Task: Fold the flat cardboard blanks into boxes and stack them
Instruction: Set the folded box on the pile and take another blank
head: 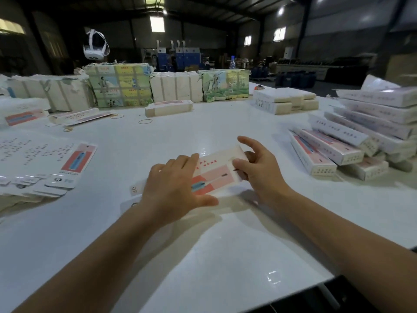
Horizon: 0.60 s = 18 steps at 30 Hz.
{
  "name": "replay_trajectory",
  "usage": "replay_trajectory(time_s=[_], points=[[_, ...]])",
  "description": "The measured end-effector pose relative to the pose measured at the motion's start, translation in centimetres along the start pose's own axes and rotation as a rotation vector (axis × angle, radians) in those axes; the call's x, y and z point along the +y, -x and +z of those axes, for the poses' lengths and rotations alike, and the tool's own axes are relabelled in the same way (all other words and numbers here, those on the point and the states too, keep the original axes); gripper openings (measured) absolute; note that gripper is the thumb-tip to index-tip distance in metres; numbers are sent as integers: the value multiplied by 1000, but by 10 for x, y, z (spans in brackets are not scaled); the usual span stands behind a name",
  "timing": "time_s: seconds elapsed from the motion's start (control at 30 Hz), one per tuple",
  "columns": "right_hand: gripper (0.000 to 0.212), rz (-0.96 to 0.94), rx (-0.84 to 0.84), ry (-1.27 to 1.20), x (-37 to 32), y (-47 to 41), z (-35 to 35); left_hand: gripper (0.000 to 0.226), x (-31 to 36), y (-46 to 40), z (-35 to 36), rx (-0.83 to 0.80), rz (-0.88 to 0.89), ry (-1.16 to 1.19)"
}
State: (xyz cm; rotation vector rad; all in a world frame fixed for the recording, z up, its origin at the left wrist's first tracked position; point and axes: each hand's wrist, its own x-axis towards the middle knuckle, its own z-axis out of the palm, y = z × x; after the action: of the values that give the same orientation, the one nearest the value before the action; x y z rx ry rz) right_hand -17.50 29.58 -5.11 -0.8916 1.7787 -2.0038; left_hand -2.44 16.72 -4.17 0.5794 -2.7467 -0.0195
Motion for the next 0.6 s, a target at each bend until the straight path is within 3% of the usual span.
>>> replay_trajectory(time_s=[0.17, 0.37, 0.43, 0.53, 0.6], points=[[22, -307, 36, 369, -5, 9, 8, 87, 6, 2, -2, 255, -74, -13], [36, -322, -118, 637, 1, 16, 14, 89, 9, 4, -5, 262, -222, -145], [35, -219, -148, 497, -1, 16, 14, 87, 9, 5, -6, 234, -238, -150], [33, 47, -263, -17, -6, 13, 10, 84, 9, 6, -7, 205, -237, -119], [28, 156, -346, -176, -9, 11, 8, 82, 8, 6, -8, 201, -219, -113]])
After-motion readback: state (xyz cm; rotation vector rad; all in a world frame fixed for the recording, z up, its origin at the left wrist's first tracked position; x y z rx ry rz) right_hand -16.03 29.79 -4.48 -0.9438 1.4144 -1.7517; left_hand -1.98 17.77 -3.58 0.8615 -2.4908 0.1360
